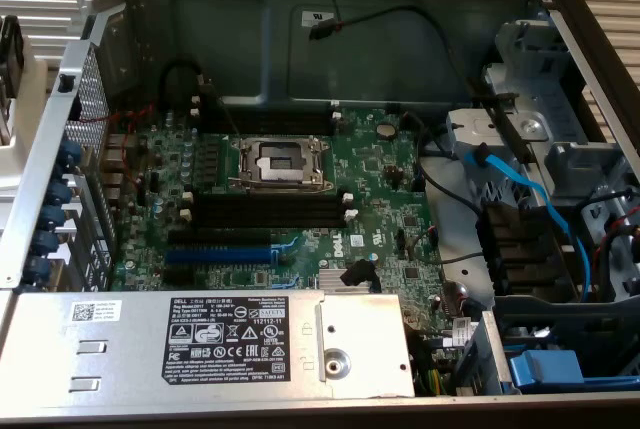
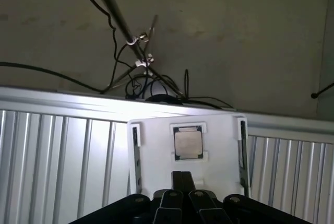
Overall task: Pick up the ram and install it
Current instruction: 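Pick up the ram and move it above insertion slot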
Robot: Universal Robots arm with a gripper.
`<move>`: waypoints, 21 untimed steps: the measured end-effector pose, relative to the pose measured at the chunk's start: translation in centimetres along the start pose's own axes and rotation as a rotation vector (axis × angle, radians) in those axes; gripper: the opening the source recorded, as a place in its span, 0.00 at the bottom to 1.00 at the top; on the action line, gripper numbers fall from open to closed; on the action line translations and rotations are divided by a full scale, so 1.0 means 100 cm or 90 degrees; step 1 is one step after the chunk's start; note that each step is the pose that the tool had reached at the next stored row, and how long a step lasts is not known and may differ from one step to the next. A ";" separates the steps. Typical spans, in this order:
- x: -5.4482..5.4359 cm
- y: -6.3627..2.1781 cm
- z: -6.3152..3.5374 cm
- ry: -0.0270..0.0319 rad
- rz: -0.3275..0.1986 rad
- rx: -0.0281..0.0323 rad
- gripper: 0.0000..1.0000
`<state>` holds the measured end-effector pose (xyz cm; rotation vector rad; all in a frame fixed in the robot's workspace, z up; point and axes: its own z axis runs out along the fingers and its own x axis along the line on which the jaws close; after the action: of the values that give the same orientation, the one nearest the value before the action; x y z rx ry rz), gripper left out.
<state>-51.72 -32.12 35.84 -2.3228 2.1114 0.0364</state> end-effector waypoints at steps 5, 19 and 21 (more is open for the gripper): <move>0.003 -0.0004 -0.0001 0.0002 -0.012 -0.0004 0.10; 0.010 -0.0140 -0.0002 0.0001 -0.024 -0.0027 0.10; 0.010 -0.0140 -0.0002 0.0001 -0.024 -0.0027 0.10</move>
<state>-50.23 -33.00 35.82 -2.3643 2.0691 0.0407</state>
